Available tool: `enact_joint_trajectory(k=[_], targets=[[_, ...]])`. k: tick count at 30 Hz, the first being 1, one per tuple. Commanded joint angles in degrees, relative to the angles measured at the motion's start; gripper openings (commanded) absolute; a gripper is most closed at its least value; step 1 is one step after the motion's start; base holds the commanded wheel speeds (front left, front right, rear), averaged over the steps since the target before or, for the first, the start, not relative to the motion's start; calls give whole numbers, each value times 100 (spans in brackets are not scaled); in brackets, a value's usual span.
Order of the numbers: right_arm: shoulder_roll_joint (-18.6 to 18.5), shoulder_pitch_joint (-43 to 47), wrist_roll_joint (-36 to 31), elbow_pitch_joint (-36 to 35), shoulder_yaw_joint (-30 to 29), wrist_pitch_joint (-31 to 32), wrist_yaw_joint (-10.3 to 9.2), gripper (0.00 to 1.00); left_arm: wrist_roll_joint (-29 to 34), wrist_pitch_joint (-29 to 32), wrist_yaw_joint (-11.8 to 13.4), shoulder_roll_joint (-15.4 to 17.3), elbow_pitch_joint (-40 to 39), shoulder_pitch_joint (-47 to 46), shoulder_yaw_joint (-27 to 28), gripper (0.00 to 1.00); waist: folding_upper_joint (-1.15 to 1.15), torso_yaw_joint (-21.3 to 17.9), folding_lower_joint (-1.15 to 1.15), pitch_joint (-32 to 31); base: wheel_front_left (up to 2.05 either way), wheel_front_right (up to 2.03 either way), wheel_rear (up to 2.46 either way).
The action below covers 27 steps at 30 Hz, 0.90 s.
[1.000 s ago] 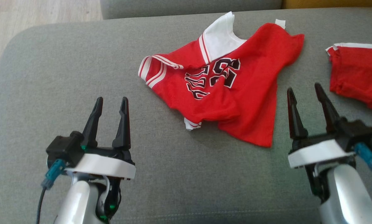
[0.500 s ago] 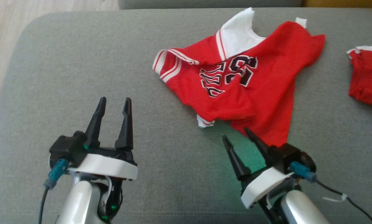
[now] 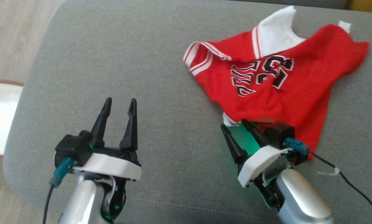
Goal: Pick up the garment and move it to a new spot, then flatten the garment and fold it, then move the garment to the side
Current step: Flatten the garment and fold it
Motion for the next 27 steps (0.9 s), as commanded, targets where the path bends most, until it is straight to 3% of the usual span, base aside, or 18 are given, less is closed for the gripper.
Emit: enact_joint_trajectory(k=[1,10,11,12,18,27], targets=[[38,-224,86,-3,116,-74,-4,100,-65,-29,32,47,-179,-265,126,100,0,133,0,49,0,0,0],[38,-1031,31,907,376,0,-4,100,-145,-29,54,47,-160,-306,59,100,0,386,0,166,0,0,0],[38,-1115,55,999,418,6,-4,43,-152,-29,57,47,-155,-313,49,100,0,411,0,164,0,0,0],[38,-1197,87,1071,477,-1,-4,0,-160,-29,61,47,-150,-319,41,100,0,437,0,154,0,0,0],[38,-1558,585,1109,1049,-156,-4,0,-177,-29,91,47,-122,-294,27,100,0,544,0,33,0,0,0],[38,-1921,2075,135,2002,-402,-4,0,-159,-29,111,47,-104,-169,74,100,0,586,0,-147,0,0,0]])
